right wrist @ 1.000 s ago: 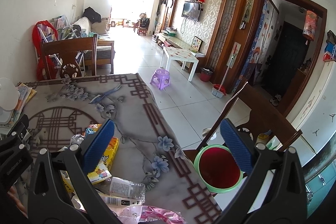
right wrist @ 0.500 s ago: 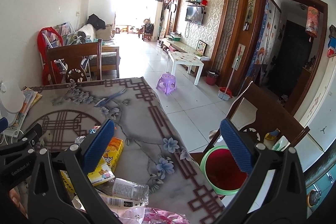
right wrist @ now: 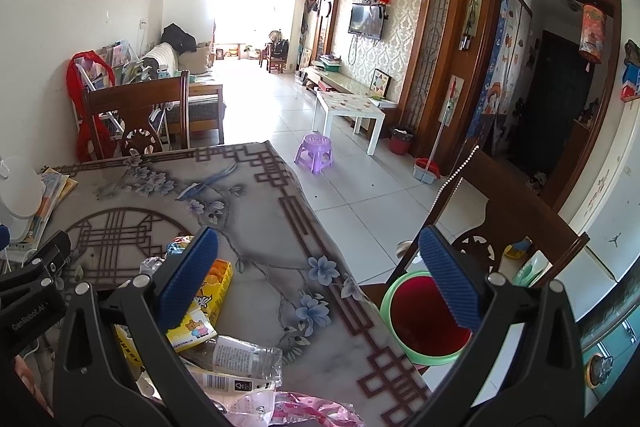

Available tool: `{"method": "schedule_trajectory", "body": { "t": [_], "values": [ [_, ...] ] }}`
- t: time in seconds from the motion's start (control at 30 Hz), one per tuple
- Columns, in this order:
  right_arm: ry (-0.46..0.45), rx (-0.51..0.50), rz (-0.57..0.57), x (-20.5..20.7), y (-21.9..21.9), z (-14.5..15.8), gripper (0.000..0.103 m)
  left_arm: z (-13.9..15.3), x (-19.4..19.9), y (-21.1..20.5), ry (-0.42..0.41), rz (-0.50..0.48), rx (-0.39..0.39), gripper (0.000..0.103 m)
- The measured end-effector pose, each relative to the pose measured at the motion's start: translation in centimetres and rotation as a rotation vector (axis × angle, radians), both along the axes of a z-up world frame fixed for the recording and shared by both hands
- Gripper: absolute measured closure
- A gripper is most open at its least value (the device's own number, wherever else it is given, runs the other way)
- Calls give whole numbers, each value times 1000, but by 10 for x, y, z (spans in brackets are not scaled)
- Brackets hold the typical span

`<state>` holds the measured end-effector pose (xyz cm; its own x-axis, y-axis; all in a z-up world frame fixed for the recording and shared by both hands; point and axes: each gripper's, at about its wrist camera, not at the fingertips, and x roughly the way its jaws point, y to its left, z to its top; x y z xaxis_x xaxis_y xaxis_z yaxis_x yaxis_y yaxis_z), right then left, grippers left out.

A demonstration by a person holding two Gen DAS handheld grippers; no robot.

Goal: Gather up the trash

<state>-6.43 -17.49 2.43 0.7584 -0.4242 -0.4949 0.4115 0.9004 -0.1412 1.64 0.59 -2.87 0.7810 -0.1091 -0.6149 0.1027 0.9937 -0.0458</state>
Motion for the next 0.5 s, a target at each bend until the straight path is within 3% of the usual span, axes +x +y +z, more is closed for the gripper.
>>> {"method": "schedule_trajectory", "body": {
  "t": [0.5],
  "values": [
    [3, 1, 2, 0, -1, 0, 4, -1, 0, 4, 0, 4, 3, 8]
  ]
}}
